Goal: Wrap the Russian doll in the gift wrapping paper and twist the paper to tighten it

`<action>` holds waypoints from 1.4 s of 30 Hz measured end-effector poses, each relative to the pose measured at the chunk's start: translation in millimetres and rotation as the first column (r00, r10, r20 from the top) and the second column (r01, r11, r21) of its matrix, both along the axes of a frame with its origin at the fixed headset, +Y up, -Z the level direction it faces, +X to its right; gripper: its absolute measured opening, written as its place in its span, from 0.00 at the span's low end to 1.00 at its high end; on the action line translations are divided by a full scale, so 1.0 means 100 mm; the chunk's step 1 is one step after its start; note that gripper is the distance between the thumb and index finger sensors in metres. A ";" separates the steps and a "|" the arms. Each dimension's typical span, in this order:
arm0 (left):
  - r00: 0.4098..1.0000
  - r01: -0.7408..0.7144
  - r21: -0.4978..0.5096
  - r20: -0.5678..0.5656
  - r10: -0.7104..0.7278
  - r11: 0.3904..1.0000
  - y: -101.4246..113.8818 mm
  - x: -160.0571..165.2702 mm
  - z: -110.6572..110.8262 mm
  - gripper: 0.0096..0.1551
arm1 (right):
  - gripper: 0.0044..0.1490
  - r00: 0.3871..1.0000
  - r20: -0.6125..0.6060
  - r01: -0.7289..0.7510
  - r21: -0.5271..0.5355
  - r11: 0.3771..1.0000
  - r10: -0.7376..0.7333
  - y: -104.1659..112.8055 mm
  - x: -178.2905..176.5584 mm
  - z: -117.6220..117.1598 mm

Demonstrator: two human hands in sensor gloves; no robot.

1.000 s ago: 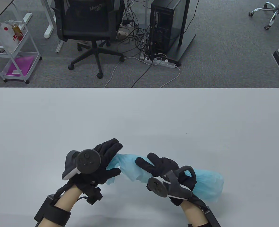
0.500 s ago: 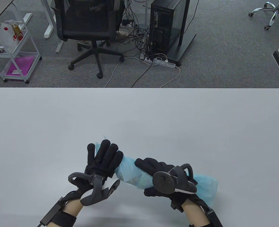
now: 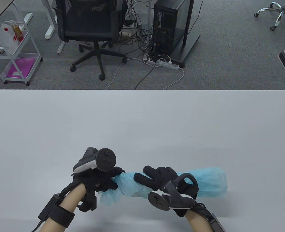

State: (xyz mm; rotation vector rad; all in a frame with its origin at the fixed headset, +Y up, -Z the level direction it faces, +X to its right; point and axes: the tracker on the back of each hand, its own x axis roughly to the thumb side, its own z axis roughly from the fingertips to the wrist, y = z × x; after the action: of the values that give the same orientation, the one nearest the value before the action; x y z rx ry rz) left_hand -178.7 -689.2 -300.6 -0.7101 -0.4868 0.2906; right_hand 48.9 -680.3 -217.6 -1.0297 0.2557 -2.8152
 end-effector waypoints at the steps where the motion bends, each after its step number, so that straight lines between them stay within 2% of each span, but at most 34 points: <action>1: 1.000 -0.007 -0.055 0.001 0.007 0.998 -0.03 -0.01 -0.03 0.33 | 0.69 1.000 -0.005 -0.010 0.005 1.000 0.010 0.00 -0.01 0.01; 2: 0.999 -0.031 -0.150 0.011 0.033 0.988 -0.08 -0.03 -0.06 0.33 | 0.70 1.000 -0.013 -0.011 0.012 1.000 0.011 0.00 -0.02 0.02; 3: 0.998 -0.053 -0.184 0.004 0.055 0.981 -0.10 -0.04 -0.07 0.32 | 0.70 1.000 -0.014 -0.013 0.025 1.000 0.014 0.00 -0.02 0.03; 5: 0.992 -0.120 -0.334 -0.001 0.127 0.935 -0.20 -0.07 -0.12 0.31 | 0.70 1.000 -0.031 0.003 0.026 1.000 -0.002 -0.01 -0.02 0.05; 8: 0.979 -0.200 -0.421 -0.047 0.199 0.885 -0.33 -0.09 -0.15 0.28 | 0.71 0.999 -0.047 0.015 0.029 0.999 -0.014 -0.02 -0.04 0.07; 11: 0.976 -0.217 -0.404 -0.060 0.212 0.889 -0.37 -0.10 -0.15 0.28 | 0.71 0.999 -0.033 0.014 0.034 0.999 -0.013 -0.03 -0.03 0.06; 14: 0.970 -0.242 -0.246 -0.075 0.231 0.938 -0.33 -0.12 -0.11 0.36 | 0.72 0.999 0.009 0.034 -0.010 0.999 -0.034 -0.06 0.05 -0.01; 17: 0.944 -0.313 0.011 -0.101 0.313 0.950 -0.21 -0.17 -0.03 0.51 | 0.72 0.995 0.055 0.082 -0.034 0.996 -0.080 -0.06 0.15 -0.08; 19: 0.909 -0.375 0.190 -0.115 0.400 0.907 -0.12 -0.22 0.05 0.57 | 0.72 0.991 0.085 0.113 -0.054 0.992 -0.108 -0.04 0.20 -0.13; 20: 0.876 -0.422 0.292 -0.113 0.469 0.858 -0.07 -0.24 0.12 0.58 | 0.72 0.987 0.105 0.130 -0.062 0.990 -0.123 -0.03 0.23 -0.16; 22: 0.829 -0.462 0.437 -0.098 0.551 0.772 0.00 -0.24 0.30 0.60 | 0.72 0.979 0.133 0.166 -0.085 0.982 -0.154 -0.01 0.27 -0.22; 23: 0.826 -0.458 0.484 -0.077 0.558 0.746 0.02 -0.23 0.37 0.61 | 0.72 0.976 0.142 0.180 -0.095 0.979 -0.166 0.00 0.29 -0.23; 25: 0.884 -0.362 0.601 -0.021 0.466 0.713 0.03 -0.19 0.54 0.64 | 0.71 0.968 0.163 0.211 -0.117 0.971 -0.191 0.03 0.32 -0.28; 27: 0.968 -0.146 0.748 -0.027 0.249 0.648 -0.03 -0.12 0.67 0.69 | 0.71 0.959 0.173 0.250 -0.149 0.957 -0.223 0.06 0.34 -0.32; 28: 0.990 -0.036 0.805 -0.053 0.132 0.593 -0.06 -0.07 0.71 0.72 | 0.71 0.953 0.172 0.278 -0.173 0.945 -0.249 0.08 0.34 -0.33; 31: 0.990 0.140 0.868 -0.125 -0.064 0.476 -0.14 0.05 0.75 0.76 | 0.71 0.941 0.162 0.326 -0.219 0.920 -0.296 0.12 0.32 -0.35; 35: 0.957 0.289 0.872 -0.248 -0.151 0.395 -0.18 0.12 0.67 0.78 | 0.71 0.938 0.128 0.346 -0.293 0.892 -0.322 0.12 0.26 -0.34; 37: 0.951 0.310 0.881 -0.278 -0.138 0.359 -0.16 0.12 0.61 0.77 | 0.71 0.928 0.122 0.371 -0.361 0.855 -0.351 0.09 0.23 -0.34; 39: 0.962 0.273 0.899 -0.265 -0.069 0.342 -0.14 0.10 0.58 0.72 | 0.71 0.921 0.120 0.386 -0.409 0.827 -0.371 0.07 0.21 -0.34; 41: 0.970 0.224 0.917 -0.243 0.019 0.329 -0.09 0.09 0.56 0.61 | 0.71 0.922 0.110 0.382 -0.426 0.820 -0.372 0.04 0.20 -0.34; 42: 0.972 0.206 0.922 -0.231 0.041 0.328 -0.06 0.08 0.55 0.52 | 0.71 0.924 0.105 0.375 -0.430 0.821 -0.367 0.03 0.19 -0.34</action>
State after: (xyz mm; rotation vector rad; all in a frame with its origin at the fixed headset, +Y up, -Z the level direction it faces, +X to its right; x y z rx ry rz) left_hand -170.3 -695.7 -245.5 0.4971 -0.3200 -0.0643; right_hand 68.3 -676.8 -251.6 -1.1399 -0.2355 -3.3362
